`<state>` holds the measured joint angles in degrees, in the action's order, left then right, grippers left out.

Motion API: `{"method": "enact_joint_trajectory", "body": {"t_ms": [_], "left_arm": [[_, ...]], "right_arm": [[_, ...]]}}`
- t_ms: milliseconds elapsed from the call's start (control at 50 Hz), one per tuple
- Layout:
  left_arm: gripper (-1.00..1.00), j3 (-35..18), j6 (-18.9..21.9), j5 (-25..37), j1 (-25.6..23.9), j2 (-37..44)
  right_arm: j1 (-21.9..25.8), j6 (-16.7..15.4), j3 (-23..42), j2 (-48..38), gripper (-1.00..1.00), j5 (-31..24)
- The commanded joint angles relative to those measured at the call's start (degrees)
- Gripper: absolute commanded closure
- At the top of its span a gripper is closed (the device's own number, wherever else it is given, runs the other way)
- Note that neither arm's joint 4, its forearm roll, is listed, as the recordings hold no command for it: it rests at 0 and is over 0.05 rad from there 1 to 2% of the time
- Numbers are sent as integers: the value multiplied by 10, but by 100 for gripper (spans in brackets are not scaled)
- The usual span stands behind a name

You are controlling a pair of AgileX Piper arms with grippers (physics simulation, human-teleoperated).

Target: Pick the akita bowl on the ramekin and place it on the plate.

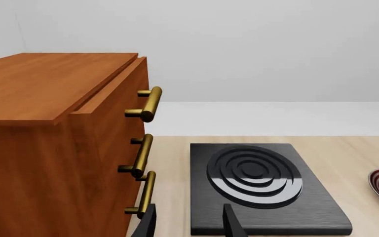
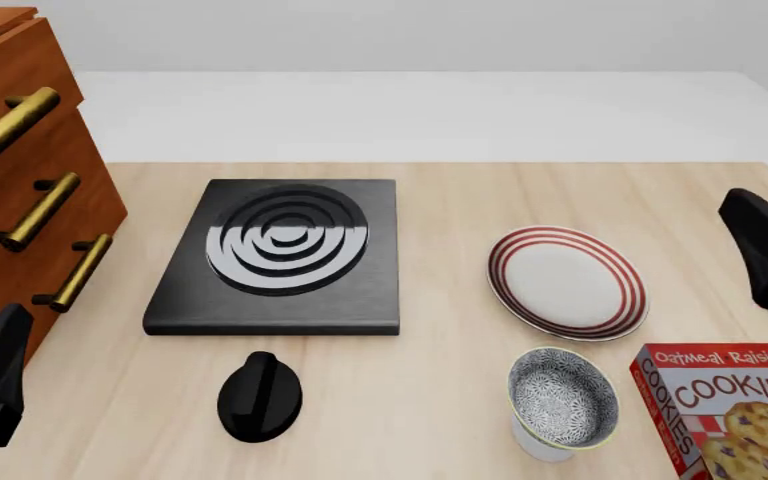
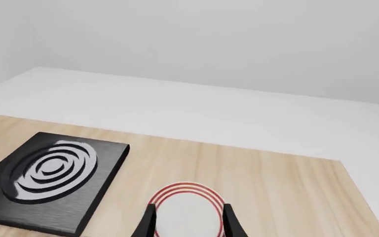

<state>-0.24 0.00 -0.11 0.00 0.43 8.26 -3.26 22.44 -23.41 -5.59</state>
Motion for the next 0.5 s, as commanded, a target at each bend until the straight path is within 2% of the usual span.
{"method": "enact_joint_trajectory", "body": {"t_ms": [20,120,160,280,500], "left_arm": [[-100,0,0,0,0,0],[-100,0,0,0,0,0],[-100,0,0,0,0,0],[-100,0,0,0,0,0],[-100,0,0,0,0,0]], "right_arm": [[63,-14,131,-94,-100,-79],[80,12,158,-113,-100,-105],[82,44,156,-132,-100,-114],[86,62,144,-156,-100,-123],[69,31,120,-161,-100,-147]]}}
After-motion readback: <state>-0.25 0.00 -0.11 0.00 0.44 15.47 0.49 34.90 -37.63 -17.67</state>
